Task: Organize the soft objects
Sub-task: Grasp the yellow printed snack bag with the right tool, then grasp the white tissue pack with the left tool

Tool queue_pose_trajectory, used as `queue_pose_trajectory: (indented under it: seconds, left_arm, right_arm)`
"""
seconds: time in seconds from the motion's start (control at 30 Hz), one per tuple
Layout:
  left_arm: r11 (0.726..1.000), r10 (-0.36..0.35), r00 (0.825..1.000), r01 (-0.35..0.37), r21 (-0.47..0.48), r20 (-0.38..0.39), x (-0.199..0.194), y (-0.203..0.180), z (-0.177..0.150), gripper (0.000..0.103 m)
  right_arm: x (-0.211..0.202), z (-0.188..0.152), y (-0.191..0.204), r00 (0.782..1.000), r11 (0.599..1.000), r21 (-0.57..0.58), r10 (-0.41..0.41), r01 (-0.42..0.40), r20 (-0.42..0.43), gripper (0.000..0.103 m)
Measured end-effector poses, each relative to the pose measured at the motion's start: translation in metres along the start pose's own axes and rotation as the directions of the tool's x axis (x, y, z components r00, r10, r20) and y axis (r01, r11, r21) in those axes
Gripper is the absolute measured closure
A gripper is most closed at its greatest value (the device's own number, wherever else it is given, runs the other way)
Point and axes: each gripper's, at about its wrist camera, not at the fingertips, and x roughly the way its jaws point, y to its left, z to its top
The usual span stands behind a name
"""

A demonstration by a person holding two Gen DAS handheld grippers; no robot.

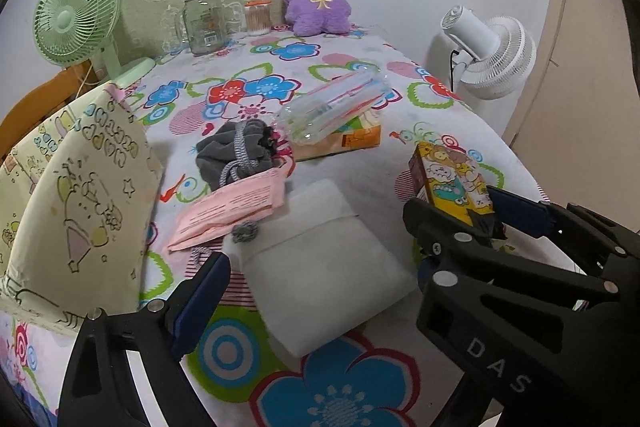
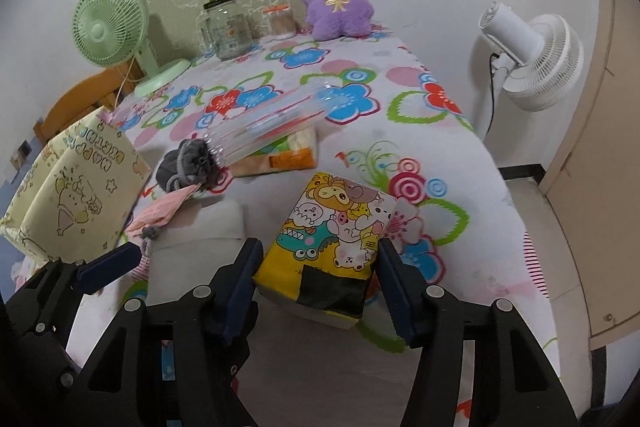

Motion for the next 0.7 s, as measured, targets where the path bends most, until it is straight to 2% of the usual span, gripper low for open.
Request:
queue_pose_trajectory:
  seconds: [0.2,0.27,0.4,0.6,0.7]
  left_arm:
    - [1.0,0.003,1.0,-0.003,0.014,-0.007,0.007,-0.008,0.002,0.008]
    - [0.999,0.029,0.999,-0.028,0.018,-0.02,0.012,-0.009,0.002,0.015]
    - [0.998,0.054,0.998,-0.053,0.026,-0.033,0.015,-0.01,0.001,0.02]
    - [0.998,0.06,0.998,-0.059,0.022,-0.027,0.011,-0.009,-0.001,0.036]
    - [0.998,0.06,0.998,-0.06,0.027,-0.022,0.008,-0.008,0.0,0.049]
  right_arm:
    - [0.001,0.002,-0.007,1.0,1.0,0.003,-0.01,0.01,0.003,0.042]
    - [0.002,0.001,-0.007,1.0,1.0,0.004,-0.01,0.01,0.0,0.042]
    - [0.003,0.0,-0.007,1.0,1.0,0.005,-0.008,0.008,-0.005,0.042]
    - [0.002,-0.001,-0.005,1.0,1.0,0.001,-0.004,0.004,-0.005,0.042]
    - [0.001,-0.001,-0.004,1.0,1.0,0.0,-0.003,0.003,-0.005,0.042]
